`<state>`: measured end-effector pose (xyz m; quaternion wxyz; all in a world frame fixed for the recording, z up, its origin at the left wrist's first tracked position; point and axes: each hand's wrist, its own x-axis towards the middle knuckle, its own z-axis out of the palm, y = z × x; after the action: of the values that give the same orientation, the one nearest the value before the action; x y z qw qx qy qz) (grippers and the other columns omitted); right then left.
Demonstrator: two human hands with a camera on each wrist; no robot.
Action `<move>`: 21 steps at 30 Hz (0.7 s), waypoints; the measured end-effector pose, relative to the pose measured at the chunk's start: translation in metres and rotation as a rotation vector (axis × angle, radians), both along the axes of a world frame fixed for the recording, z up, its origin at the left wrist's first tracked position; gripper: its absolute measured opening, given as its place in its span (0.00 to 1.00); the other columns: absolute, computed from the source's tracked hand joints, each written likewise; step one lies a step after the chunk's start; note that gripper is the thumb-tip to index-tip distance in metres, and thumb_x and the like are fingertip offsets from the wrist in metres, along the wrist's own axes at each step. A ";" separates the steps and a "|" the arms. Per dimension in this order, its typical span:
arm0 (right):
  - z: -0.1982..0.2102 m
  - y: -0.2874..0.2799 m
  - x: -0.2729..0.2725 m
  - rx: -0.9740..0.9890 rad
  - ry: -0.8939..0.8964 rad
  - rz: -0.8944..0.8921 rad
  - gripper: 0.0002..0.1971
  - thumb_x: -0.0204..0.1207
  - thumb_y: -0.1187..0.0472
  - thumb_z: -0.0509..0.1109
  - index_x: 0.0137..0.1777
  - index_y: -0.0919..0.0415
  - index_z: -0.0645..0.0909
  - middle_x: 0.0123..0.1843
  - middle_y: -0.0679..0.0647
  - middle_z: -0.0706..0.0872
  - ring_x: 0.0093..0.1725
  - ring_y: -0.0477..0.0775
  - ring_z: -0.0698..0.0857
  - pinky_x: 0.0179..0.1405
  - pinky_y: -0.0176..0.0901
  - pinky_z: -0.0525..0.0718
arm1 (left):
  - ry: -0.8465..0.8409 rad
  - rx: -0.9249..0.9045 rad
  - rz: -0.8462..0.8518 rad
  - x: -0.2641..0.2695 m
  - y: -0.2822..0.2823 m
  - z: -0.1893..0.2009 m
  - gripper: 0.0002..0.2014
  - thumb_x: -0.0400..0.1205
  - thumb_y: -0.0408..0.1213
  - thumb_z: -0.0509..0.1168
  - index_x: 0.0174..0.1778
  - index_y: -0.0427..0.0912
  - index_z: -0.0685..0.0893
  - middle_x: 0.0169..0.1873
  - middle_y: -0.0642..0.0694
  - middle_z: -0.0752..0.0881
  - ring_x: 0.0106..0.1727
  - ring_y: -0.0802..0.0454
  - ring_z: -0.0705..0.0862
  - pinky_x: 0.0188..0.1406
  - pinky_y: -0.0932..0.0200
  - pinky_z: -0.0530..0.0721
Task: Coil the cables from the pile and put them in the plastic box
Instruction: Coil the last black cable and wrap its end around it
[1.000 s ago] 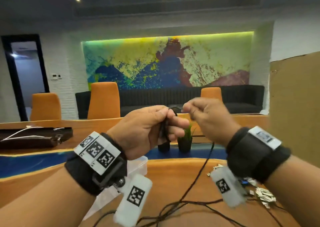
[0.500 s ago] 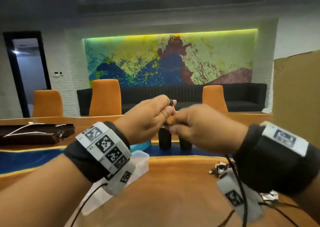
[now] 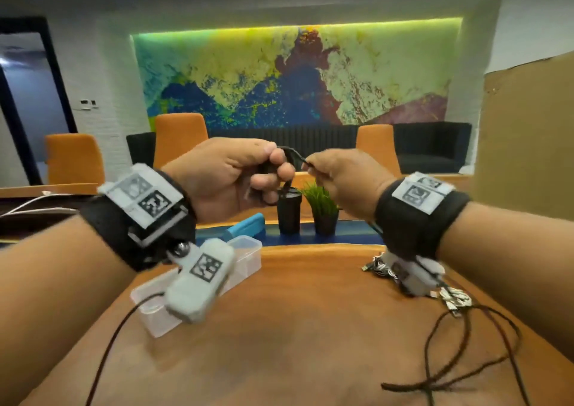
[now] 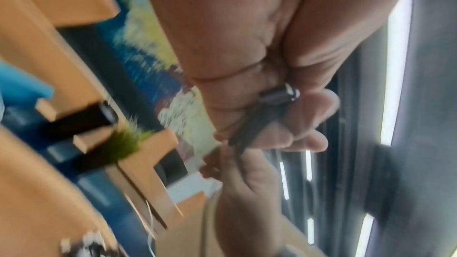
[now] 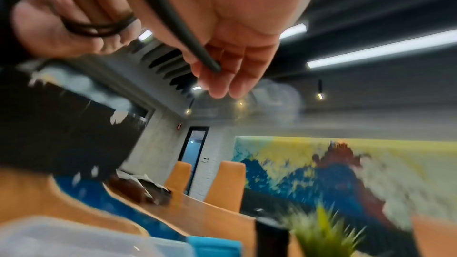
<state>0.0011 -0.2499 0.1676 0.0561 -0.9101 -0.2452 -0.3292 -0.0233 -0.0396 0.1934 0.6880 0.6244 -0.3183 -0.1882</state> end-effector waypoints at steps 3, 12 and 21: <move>-0.022 0.024 -0.009 0.312 0.435 0.085 0.07 0.86 0.62 0.60 0.46 0.58 0.78 0.41 0.56 0.81 0.40 0.57 0.81 0.43 0.53 0.84 | 0.100 -0.342 -0.004 0.000 -0.015 -0.005 0.17 0.91 0.40 0.47 0.41 0.43 0.75 0.57 0.36 0.89 0.43 0.52 0.91 0.44 0.59 0.87; 0.003 0.028 -0.034 -0.023 0.341 0.079 0.09 0.86 0.60 0.62 0.57 0.58 0.84 0.43 0.46 0.79 0.42 0.48 0.76 0.44 0.42 0.75 | -1.095 0.917 0.491 0.026 -0.015 -0.016 0.12 0.90 0.40 0.54 0.47 0.37 0.77 0.38 0.48 0.83 0.39 0.54 0.82 0.42 0.55 0.78; -0.014 0.031 -0.014 0.109 0.105 0.131 0.10 0.86 0.59 0.60 0.56 0.56 0.84 0.53 0.56 0.87 0.54 0.59 0.83 0.53 0.51 0.78 | -1.139 1.191 0.362 0.023 -0.005 0.011 0.13 0.90 0.41 0.54 0.43 0.50 0.81 0.38 0.56 0.82 0.41 0.60 0.79 0.40 0.61 0.72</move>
<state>-0.0126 -0.2190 0.1533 0.1396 -0.9038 -0.2827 -0.2893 -0.0005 -0.0446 0.2044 -0.0023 0.9239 -0.3591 0.1322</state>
